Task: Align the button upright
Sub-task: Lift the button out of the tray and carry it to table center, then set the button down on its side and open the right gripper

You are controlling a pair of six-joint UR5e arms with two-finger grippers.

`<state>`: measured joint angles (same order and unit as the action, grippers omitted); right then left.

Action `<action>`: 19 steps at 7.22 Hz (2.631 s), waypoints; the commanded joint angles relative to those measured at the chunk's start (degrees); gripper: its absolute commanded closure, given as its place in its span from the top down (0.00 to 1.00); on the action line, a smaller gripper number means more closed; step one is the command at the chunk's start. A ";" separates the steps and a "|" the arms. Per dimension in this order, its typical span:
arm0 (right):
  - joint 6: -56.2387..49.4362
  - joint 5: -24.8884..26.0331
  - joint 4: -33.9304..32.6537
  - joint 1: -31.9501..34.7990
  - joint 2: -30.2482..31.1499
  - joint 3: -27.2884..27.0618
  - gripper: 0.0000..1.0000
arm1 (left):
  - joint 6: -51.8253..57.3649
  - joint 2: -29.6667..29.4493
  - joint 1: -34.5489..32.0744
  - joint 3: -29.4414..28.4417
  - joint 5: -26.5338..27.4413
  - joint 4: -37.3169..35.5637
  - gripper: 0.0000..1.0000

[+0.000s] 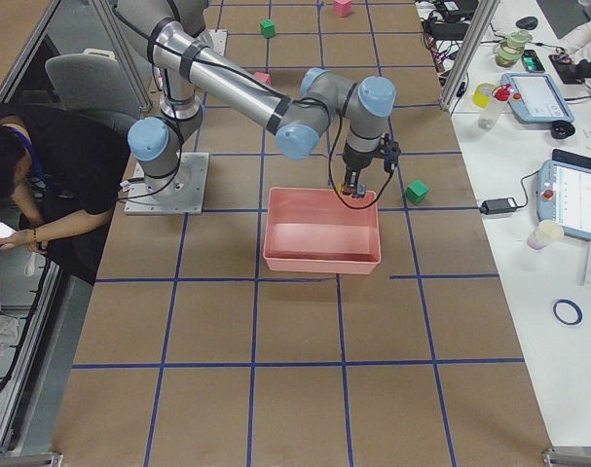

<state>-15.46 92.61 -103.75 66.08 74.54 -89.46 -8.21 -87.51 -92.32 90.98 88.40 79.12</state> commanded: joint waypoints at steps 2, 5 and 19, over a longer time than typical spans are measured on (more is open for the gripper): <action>16.18 0.02 -3.98 22.08 -2.72 1.04 0.00 | -0.31 0.15 0.39 0.43 0.90 -0.19 1.00; 30.44 -2.69 -11.39 34.43 -12.37 5.49 0.00 | -0.22 0.67 0.65 0.60 1.33 -0.29 1.00; 36.55 -6.31 -18.25 43.08 -20.42 8.87 1.00 | 0.92 1.38 1.97 1.31 1.51 1.13 1.00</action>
<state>21.15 86.19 -122.36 109.24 52.30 -79.72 -7.29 -85.80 -90.42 92.75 89.85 80.07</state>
